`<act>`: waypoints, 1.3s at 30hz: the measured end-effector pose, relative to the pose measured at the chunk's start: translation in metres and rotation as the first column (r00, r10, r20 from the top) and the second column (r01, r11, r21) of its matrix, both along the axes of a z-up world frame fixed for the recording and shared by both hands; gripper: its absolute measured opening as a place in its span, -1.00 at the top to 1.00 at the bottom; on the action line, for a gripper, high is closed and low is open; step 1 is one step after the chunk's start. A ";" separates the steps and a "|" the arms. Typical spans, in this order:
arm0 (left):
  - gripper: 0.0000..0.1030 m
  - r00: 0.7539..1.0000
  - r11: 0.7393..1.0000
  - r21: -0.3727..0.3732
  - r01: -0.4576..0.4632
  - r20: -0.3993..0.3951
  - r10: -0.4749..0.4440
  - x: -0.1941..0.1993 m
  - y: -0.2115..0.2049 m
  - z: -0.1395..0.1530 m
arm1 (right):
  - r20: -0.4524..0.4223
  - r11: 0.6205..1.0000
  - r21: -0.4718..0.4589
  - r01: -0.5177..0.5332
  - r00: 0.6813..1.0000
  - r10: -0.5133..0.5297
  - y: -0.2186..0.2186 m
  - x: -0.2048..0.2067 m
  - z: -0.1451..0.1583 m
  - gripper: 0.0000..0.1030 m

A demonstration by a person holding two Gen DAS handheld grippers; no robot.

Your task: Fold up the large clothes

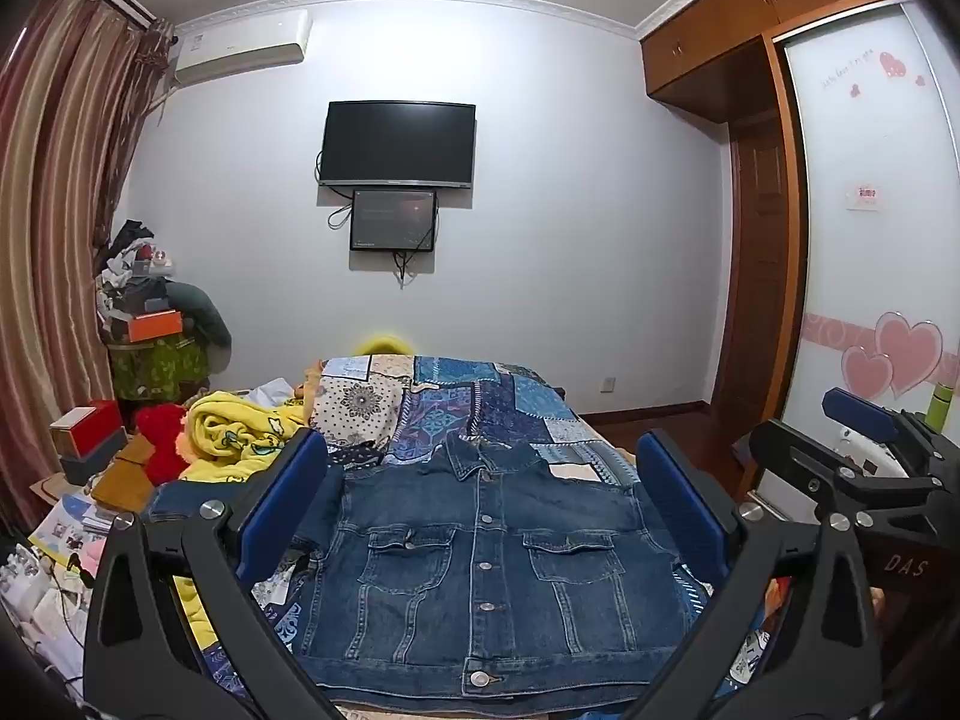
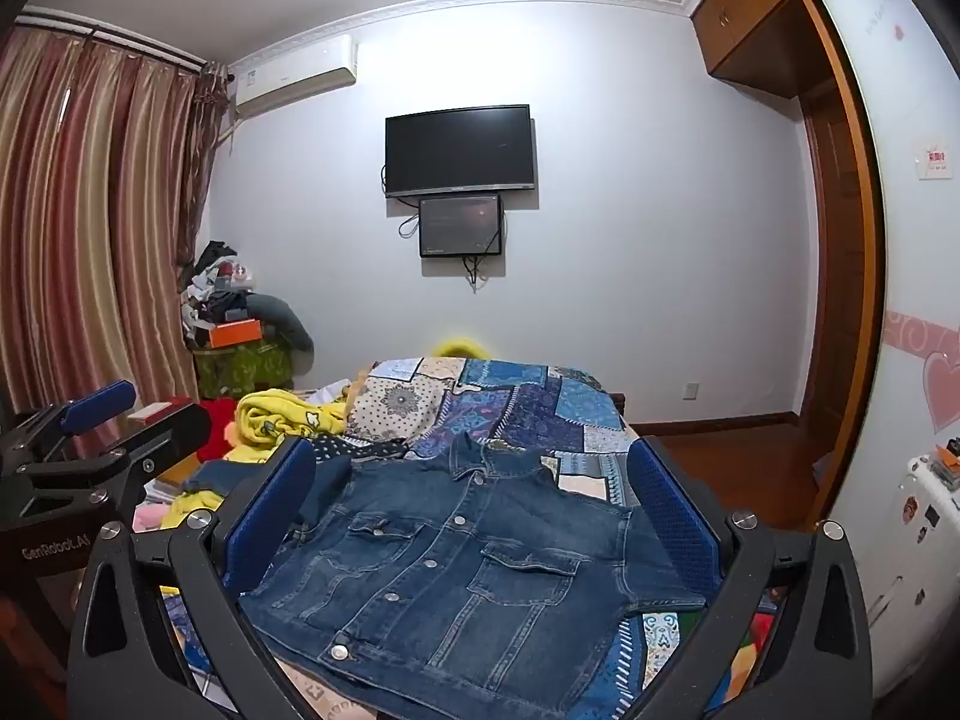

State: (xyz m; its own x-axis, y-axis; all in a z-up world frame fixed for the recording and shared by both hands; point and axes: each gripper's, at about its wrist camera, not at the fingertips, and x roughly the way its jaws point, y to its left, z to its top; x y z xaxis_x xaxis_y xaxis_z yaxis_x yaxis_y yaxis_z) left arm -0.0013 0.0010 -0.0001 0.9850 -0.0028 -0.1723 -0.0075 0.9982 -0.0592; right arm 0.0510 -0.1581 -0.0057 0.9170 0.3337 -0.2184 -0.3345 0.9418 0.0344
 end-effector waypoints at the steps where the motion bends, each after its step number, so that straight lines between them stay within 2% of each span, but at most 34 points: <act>1: -1.00 1.000 1.000 0.011 0.003 -0.012 -0.003 0.001 -0.001 0.000 | -0.001 1.000 0.002 0.001 1.000 -0.001 0.000 0.000 0.000 -1.00; 16: -1.00 1.000 1.000 0.014 -0.018 -0.010 0.018 0.005 -0.001 -0.002 | -0.001 1.000 -0.020 0.007 1.000 -0.007 0.003 0.002 0.001 -1.00; 39: -1.00 1.000 1.000 0.020 -0.023 -0.007 0.023 0.004 -0.002 -0.003 | 0.001 1.000 -0.005 0.013 1.000 -0.013 -0.001 0.006 -0.003 -1.00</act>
